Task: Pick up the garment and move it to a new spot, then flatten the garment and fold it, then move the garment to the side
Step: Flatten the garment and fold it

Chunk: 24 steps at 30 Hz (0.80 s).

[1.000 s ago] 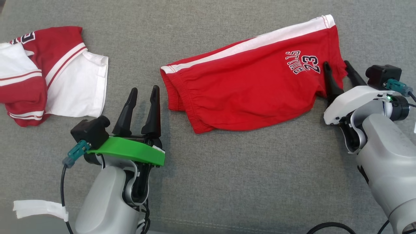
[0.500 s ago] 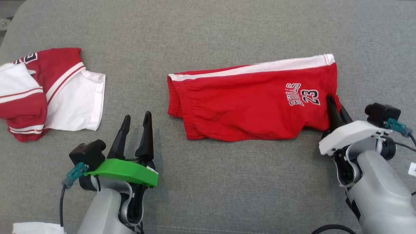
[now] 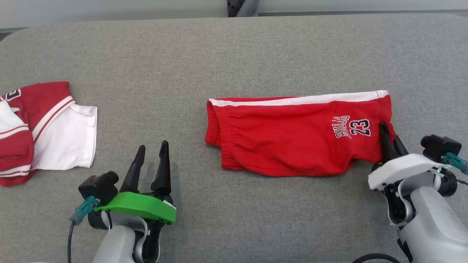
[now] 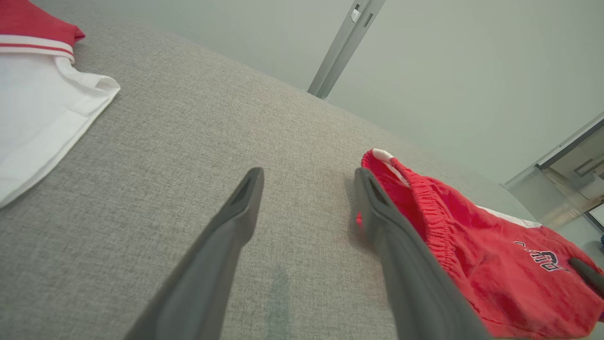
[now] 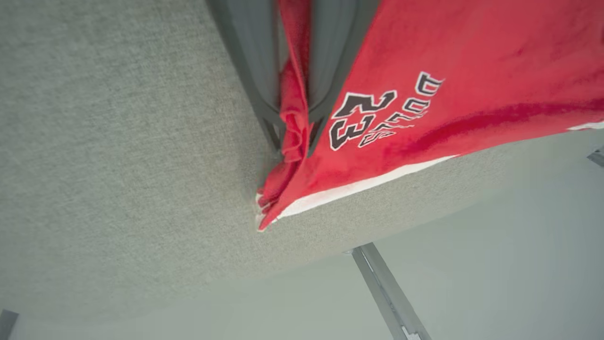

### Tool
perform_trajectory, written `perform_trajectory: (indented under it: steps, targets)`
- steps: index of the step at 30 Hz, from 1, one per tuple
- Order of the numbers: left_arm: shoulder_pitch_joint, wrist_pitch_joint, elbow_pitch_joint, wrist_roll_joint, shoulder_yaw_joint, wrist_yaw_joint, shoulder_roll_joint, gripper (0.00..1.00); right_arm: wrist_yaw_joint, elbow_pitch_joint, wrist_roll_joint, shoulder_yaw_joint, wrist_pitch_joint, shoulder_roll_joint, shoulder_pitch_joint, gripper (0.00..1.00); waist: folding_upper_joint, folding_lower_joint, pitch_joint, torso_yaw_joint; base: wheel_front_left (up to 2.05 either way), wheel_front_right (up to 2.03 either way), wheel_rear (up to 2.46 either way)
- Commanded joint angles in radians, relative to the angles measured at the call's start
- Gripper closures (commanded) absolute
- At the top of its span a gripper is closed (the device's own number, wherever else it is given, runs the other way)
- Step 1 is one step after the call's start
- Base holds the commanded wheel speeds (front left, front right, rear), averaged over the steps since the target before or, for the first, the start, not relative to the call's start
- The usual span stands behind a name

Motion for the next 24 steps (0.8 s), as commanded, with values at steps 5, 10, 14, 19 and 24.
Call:
perform_trajectory:
  steps: [5, 10, 14, 19, 24]
  targets:
    - [0.018, 0.0, 0.004, 0.007, -0.001, 0.003, 0.007, 0.0, 0.0, -0.135, -0.026, 0.097, 0.0, 0.012, -0.035, 1.0, 0.0, 0.0, 0.004, 0.012, 0.0, 0.0, 0.0]
    - [0.022, 0.0, 0.016, -0.001, -0.009, 0.003, 0.005, 0.0, 0.0, -0.259, -0.025, 0.283, 0.0, 0.019, -0.057, 1.0, 0.0, 0.0, -0.003, 0.041, 0.0, 0.0, 0.0]
    - [0.026, 0.0, 0.019, -0.007, -0.016, 0.003, 0.003, 0.0, 0.0, -0.253, -0.005, 0.452, 0.0, 0.027, -0.083, 1.0, 0.0, 0.0, -0.01, 0.076, 0.0, 0.0, 0.0]
    - [0.022, 0.0, 0.018, -0.013, -0.022, 0.003, 0.002, 0.0, 0.0, -0.137, 0.028, 0.593, 0.0, 0.065, -0.132, 1.0, 0.0, 0.0, -0.005, 0.114, 0.0, 0.0, 0.0]
    - [0.013, 0.0, 0.022, -0.023, -0.017, 0.003, 0.001, 0.0, 0.0, -0.051, 0.073, 0.631, 0.0, 0.113, -0.182, 0.0, 0.0, 0.0, -0.004, 0.121, 0.0, 0.0, 0.0]
